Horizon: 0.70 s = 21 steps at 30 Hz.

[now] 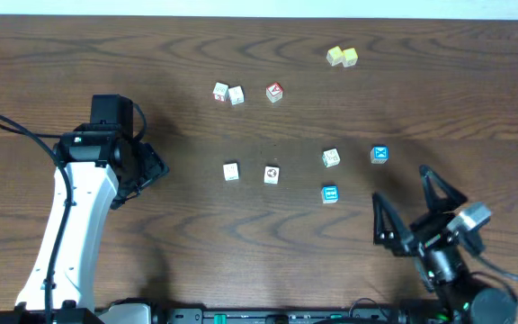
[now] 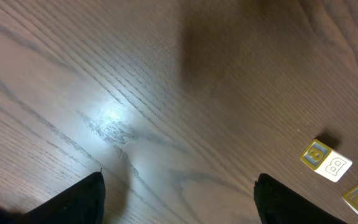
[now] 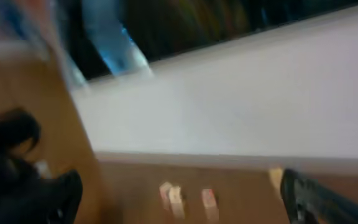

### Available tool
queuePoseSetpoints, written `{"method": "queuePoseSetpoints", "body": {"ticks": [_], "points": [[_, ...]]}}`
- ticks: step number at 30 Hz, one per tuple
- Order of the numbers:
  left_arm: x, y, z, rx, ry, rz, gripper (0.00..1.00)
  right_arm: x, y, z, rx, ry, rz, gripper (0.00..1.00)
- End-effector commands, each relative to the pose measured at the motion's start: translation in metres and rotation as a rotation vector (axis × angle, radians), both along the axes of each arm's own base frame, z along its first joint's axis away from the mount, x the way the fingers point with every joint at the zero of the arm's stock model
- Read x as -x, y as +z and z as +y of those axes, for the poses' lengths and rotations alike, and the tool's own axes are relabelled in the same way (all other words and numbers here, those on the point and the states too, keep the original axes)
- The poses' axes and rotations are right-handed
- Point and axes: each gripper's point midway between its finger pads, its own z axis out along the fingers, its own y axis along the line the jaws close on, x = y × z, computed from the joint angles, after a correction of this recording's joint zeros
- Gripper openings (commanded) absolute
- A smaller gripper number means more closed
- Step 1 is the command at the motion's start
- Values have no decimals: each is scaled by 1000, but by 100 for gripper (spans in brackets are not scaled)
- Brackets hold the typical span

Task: Lift 5 blocks
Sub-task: 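Move the right gripper over the blue X block on the right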

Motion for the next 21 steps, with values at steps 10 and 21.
{"method": "queuePoseSetpoints", "body": {"ticks": [10,21], "points": [[-1,4,5,-18,16,-10,77,-63,-58,13,225,178,888,99],[-1,4,5,-18,16,-10,77,-105,-111,34,130,355,1104,99]]}}
